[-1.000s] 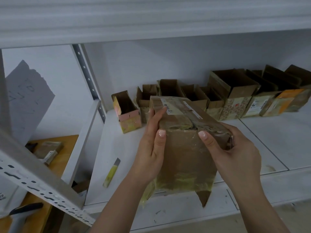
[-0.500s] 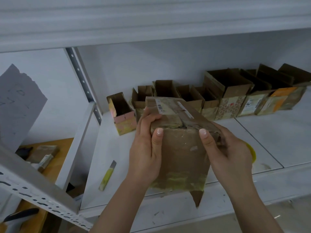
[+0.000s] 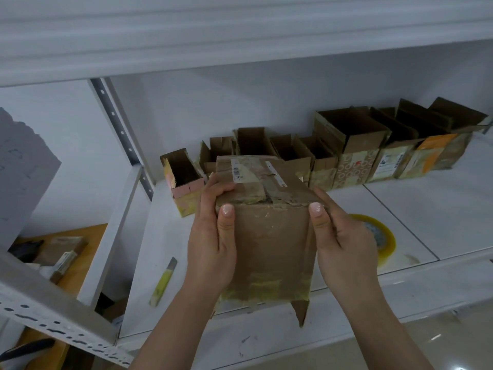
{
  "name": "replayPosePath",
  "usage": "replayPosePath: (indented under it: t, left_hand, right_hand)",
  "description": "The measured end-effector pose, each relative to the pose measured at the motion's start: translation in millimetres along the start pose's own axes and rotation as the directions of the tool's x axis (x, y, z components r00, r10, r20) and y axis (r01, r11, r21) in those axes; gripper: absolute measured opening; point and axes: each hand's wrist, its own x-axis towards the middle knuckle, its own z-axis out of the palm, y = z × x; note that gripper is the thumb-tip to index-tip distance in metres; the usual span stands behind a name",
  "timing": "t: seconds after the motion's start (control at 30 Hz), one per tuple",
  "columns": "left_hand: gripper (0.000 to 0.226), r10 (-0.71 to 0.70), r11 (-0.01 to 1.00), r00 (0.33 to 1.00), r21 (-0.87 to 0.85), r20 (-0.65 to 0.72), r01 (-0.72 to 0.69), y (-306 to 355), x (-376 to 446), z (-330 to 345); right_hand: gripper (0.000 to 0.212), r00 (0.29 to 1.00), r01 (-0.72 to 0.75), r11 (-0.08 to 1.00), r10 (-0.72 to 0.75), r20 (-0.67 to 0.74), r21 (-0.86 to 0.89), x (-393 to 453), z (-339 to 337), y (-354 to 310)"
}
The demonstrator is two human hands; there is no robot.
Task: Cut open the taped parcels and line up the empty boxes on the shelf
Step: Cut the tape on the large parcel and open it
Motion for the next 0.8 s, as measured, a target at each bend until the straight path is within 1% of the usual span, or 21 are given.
replayPosePath:
  t: [0.07,0.13,0.17,0.23,0.3,0.33,0.4,0.5,0.6,0.63,0.7,0.77,0.8]
  left_hand:
    - [0.062,0.005,1.0,1.0,0.001,-0.006,-0.005,0,0,0]
    - [0.053,-0.015,1.0,1.0,0.0,-0.014,0.015,-2,1,-1]
    - [0.046,-0.024,1.0,1.0,-0.004,-0.018,0.024,-3,1,-1]
    - [0.037,-0.033,0.999,0.999,-0.018,-0.027,0.033,-4,2,-4]
    - [0.036,-0.034,0.999,0.999,-0.031,-0.032,0.033,-3,4,-7]
    - [0.037,-0.025,0.999,0.999,-0.029,-0.033,0.025,-3,4,-8]
    - [0.044,-0.004,1.0,1.0,-0.015,-0.03,0.003,-3,3,-7]
    - [0.057,-0.021,1.0,0.999,-0.006,-0.041,0.021,-5,2,-6]
    - [0.062,-0.025,1.0,0.999,-0.006,-0.045,0.025,-6,2,-5]
    - [0.062,-0.026,1.0,0.999,-0.002,-0.044,0.026,-6,2,-5]
    - [0.063,-0.032,0.999,0.998,0.013,-0.051,0.033,-7,0,-4]
    - [0.064,-0.033,0.999,0.998,0.017,-0.054,0.034,-7,-1,-2]
    - [0.064,-0.03,0.999,0.998,0.016,-0.054,0.031,-7,-2,-1]
  right_hand:
    - [0.069,1.0,0.019,1.0,-0.018,0.013,-0.013,0,1,-1]
    - [0.072,0.998,0.061,0.998,-0.061,0.032,0.008,0,3,1]
    - [0.077,0.996,0.074,0.995,-0.078,0.049,0.066,-1,4,2]
    - [0.086,0.994,0.036,0.961,-0.063,0.09,0.274,0,4,8]
    - [0.086,0.994,-0.028,0.899,-0.021,0.108,0.436,5,6,16]
    - [0.085,0.993,-0.043,0.883,-0.012,0.115,0.468,9,7,18]
    - [0.082,0.991,-0.037,0.879,-0.027,0.128,0.476,15,13,17]
    - [0.075,0.993,0.014,0.915,-0.059,0.1,0.402,20,23,15]
    - [0.057,0.992,0.111,0.959,-0.121,0.022,0.26,20,29,15]
    - [0.058,0.989,0.149,0.963,-0.151,-0.011,0.224,20,31,16]
    - [0.068,0.971,0.227,0.967,-0.215,-0.104,0.117,22,34,16]
    - [0.069,0.938,0.288,0.957,-0.287,-0.194,-0.026,24,34,14]
    - [0.067,0.925,0.305,0.95,-0.313,-0.214,-0.071,24,35,14]
